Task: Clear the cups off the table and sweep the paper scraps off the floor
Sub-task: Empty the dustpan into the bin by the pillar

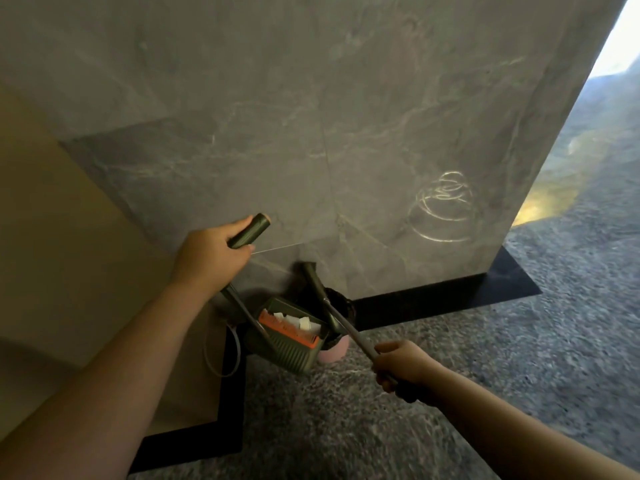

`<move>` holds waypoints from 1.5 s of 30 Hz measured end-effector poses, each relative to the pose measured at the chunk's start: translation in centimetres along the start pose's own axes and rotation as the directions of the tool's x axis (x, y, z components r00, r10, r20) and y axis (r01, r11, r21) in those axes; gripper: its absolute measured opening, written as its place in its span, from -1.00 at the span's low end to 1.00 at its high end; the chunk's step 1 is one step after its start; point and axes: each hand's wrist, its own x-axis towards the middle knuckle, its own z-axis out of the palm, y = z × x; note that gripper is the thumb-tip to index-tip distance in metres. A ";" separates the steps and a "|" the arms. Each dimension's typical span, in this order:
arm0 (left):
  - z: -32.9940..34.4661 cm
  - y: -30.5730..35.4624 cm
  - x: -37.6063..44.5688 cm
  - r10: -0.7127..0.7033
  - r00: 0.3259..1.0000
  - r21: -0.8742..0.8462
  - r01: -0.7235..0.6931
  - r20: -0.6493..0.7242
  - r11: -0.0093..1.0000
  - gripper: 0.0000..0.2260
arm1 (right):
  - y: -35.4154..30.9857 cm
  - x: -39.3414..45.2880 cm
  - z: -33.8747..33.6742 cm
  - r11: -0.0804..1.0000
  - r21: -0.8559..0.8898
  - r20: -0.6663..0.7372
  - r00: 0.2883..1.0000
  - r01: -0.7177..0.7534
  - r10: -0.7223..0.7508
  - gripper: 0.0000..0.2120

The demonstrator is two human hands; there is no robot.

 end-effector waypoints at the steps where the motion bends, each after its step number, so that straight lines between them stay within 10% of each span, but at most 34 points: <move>1: 0.2 0.1 0.2 0.003 1.000 0.003 -0.003 -0.004 1.000 -0.56 | 0.2 0.7 -0.1 1.000 -0.022 0.010 1.000 -0.009 0.009 -0.82; 8: 0.6 -0.3 -0.2 -0.007 1.000 -0.038 0.006 -0.024 0.999 -0.56 | 3.7 5.2 0.7 0.976 -0.088 0.069 0.976 -0.198 0.205 -0.78; 17: 0.0 -0.9 -1.0 -0.015 0.999 -0.066 0.013 -0.041 0.998 -0.56 | 4.8 4.7 2.0 0.992 -0.111 0.037 0.997 -0.057 0.062 -0.92; 21: 0.3 -0.8 -1.7 0.026 0.998 -0.065 -0.030 -0.054 0.997 -0.56 | 4.4 3.8 2.1 0.988 -0.155 0.033 0.999 -0.014 0.019 -0.68; 40: 1.6 3.0 2.1 0.396 0.897 0.357 -0.441 0.195 0.823 -0.44 | 6.9 -0.2 -1.7 0.980 0.190 0.082 0.994 0.056 -0.072 -0.78; 45: 3.9 2.2 2.1 0.213 0.952 0.181 -0.254 0.219 0.950 -0.47 | 8.0 0.2 -2.1 0.969 0.243 0.085 0.994 0.041 -0.063 -0.80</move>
